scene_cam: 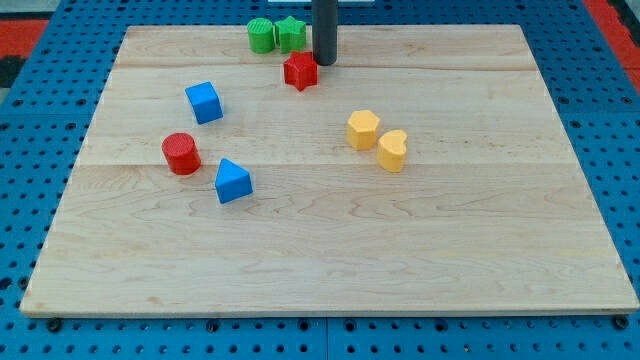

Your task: Push the red star into the red circle

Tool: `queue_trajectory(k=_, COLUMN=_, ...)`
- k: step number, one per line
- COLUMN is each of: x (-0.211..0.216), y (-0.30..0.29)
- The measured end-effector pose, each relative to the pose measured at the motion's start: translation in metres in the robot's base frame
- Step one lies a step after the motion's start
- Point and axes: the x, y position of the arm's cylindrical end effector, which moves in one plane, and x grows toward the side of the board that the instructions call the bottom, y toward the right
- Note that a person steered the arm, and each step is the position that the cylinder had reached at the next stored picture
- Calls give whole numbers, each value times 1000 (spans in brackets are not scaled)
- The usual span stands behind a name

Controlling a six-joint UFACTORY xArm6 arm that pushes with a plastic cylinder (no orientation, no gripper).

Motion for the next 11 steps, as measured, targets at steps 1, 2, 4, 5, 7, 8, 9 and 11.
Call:
queue_trajectory(k=1, x=15, y=-11)
queue_trajectory(k=2, x=61, y=-23)
queue_trajectory(k=4, x=27, y=-2)
queue_trajectory(k=5, x=26, y=-58)
queue_trajectory(k=7, x=89, y=-60)
queue_trajectory(k=8, x=128, y=-56)
queue_trajectory(k=9, x=133, y=-18)
queue_trajectory(k=11, x=163, y=-123)
